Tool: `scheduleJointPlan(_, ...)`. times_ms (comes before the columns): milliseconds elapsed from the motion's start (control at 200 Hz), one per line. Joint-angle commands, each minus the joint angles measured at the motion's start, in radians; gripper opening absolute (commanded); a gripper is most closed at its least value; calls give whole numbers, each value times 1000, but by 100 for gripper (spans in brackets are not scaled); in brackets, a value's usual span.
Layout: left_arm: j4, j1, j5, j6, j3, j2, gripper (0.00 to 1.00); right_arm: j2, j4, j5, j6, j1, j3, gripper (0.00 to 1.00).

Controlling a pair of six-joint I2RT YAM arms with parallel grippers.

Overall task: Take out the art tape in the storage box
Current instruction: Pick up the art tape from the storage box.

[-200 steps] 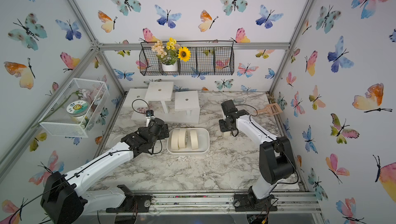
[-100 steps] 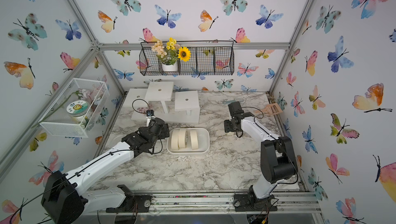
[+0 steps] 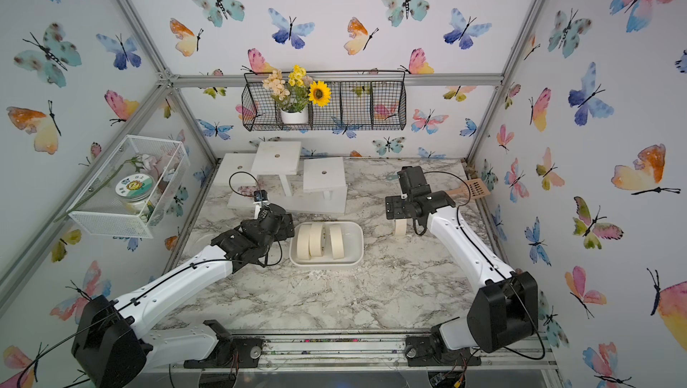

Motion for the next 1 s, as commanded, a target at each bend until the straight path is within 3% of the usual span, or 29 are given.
scheduleJointPlan(0,15,-4,-3,-11,-1,22,100,27,-119,8,40,132,17,93)
scheduleJointPlan(110,15,-4,-4,-29,1,29,100,83,-112,-40,96,261,19,88)
scheduleJointPlan(250,14,-4,4,-47,-7,32,100,145,-55,-84,143,339,24,85)
scheduleJointPlan(601,38,-3,31,-75,-49,4,99,257,-36,-99,164,437,90,85)
scheduleJointPlan(991,47,-3,38,-75,-55,25,100,382,-4,-99,175,443,116,81)
